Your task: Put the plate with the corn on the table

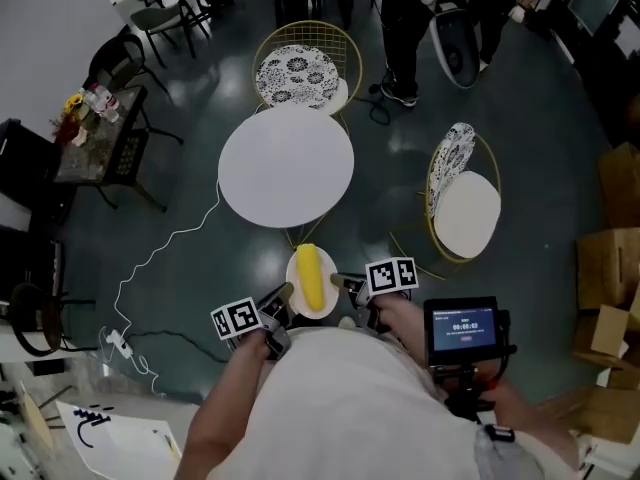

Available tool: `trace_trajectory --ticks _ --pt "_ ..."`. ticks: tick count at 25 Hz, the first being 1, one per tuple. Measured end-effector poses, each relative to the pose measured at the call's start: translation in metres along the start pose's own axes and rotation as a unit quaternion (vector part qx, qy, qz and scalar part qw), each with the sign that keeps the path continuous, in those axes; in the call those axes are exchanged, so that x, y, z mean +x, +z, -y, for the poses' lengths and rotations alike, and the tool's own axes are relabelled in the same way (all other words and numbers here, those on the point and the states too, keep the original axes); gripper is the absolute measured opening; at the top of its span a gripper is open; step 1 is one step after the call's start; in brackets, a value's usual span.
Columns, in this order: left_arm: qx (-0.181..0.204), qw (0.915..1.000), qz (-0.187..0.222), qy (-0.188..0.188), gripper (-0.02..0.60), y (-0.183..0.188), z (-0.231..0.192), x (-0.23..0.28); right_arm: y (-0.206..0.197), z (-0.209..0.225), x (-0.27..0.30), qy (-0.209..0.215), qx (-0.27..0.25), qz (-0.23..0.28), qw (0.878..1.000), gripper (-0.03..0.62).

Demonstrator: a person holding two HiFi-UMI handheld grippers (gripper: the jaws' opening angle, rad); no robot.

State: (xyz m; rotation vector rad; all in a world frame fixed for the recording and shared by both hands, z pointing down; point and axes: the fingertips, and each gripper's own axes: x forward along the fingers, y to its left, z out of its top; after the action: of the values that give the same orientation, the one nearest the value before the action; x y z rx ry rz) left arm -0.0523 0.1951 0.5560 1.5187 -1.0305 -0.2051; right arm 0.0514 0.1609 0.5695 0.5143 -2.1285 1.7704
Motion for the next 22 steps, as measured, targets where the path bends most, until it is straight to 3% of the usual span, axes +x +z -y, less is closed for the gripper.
trace_trajectory --ticks 3,12,22 --pt "0.002 1.0000 0.003 0.000 0.025 0.035 -0.007 0.002 0.026 -0.009 0.023 -0.005 -0.006 0.002 1.000 0.031" --pt "0.015 0.9998 -0.008 -0.007 0.025 0.051 0.003 0.007 0.042 -0.019 0.021 -0.009 -0.009 0.018 1.000 0.031" --pt "0.024 0.9989 -0.038 -0.015 0.025 0.109 -0.006 0.012 0.078 -0.035 0.054 -0.022 0.009 0.040 0.999 0.031"
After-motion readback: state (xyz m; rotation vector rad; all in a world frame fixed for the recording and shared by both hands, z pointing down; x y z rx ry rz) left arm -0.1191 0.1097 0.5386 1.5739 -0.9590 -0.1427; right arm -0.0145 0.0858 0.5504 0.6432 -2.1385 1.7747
